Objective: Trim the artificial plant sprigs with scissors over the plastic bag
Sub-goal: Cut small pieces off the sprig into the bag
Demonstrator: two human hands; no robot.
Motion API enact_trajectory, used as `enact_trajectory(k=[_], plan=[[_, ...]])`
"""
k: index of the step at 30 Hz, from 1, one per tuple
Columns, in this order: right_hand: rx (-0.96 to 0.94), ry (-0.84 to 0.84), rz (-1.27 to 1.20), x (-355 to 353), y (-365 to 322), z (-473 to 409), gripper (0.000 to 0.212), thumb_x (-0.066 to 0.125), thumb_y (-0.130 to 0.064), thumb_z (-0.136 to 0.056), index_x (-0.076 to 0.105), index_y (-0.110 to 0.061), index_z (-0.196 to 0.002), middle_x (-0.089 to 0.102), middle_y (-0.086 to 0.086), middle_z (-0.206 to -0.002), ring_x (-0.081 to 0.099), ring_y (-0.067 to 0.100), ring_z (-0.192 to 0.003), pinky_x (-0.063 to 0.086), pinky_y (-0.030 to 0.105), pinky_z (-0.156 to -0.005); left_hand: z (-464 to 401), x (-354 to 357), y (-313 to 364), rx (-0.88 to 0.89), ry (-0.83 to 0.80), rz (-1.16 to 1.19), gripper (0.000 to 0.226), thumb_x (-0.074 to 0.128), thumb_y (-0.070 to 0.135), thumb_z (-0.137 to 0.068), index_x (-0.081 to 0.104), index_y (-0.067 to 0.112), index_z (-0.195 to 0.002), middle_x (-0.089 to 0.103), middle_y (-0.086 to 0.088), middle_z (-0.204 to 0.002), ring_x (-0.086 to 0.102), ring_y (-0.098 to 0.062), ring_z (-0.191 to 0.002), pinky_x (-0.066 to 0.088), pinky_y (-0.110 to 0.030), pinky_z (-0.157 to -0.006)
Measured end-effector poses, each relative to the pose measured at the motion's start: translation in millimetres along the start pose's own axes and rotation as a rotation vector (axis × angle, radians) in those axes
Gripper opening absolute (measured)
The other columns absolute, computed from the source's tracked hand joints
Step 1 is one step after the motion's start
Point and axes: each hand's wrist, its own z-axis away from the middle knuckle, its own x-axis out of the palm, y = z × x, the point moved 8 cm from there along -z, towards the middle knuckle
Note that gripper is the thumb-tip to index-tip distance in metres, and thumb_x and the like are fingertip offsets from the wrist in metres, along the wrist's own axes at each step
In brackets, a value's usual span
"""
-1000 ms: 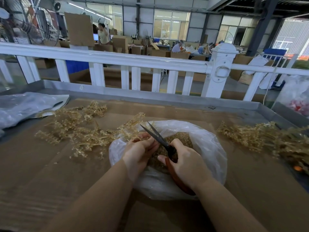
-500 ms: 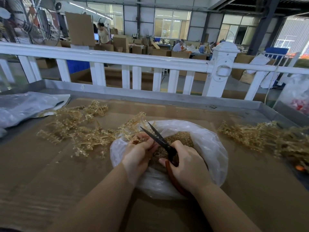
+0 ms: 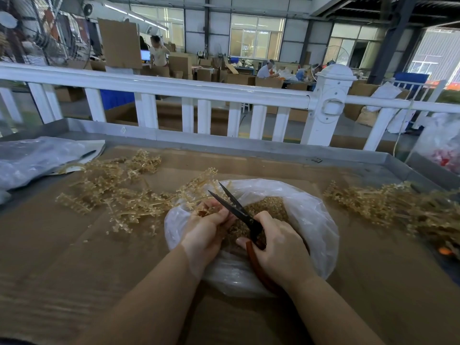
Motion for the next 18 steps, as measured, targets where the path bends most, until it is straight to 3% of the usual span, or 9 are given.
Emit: enact_trajectory(k=[18], plan=[[-0.022,0.036,0.074,1.0,-3.9,-2.3,0.035,0.052,-0.058,-0.087,0.046,-0.026,-0.099,0.06,-0.008,-0.079,0.057,0.009,-0.069,0.047,0.021,-0.061,-0.8,0.9,0.0,0.02,-0.03,-0.017,0.021,0.051,-0.013,-0.087,0.054,0.007,-0.087,0.065,-0.012,-0.081,0.066,-0.021,-0.073,0.054,-0.031,-0.079]])
